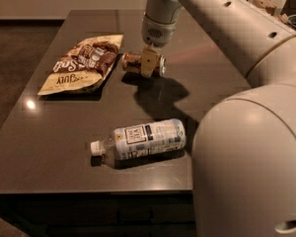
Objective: Move orange can near brown chip bag
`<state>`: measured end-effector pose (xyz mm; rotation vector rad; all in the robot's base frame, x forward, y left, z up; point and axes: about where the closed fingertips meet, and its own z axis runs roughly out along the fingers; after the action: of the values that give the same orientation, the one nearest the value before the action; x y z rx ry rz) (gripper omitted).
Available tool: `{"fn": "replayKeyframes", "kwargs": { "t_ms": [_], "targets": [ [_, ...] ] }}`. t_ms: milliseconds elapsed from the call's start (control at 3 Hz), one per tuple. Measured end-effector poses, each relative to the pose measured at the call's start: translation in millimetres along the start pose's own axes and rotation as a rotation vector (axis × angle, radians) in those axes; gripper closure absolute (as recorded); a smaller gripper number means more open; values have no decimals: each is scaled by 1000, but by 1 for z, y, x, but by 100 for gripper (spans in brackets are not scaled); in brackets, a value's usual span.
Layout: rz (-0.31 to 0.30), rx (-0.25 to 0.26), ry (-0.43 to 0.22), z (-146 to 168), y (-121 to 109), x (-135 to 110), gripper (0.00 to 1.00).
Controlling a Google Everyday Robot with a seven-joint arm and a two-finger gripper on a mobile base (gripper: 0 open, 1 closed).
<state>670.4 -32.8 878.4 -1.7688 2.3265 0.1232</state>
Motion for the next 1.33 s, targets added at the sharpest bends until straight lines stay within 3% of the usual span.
{"fn": "replayKeyframes", "kwargs": {
  "t_ms": [333,1333],
  "targets": [
    [-2,-7,-4,10,-1,-15,83],
    [-9,-4,-20,23,-3,-31,13]
  ]
}}
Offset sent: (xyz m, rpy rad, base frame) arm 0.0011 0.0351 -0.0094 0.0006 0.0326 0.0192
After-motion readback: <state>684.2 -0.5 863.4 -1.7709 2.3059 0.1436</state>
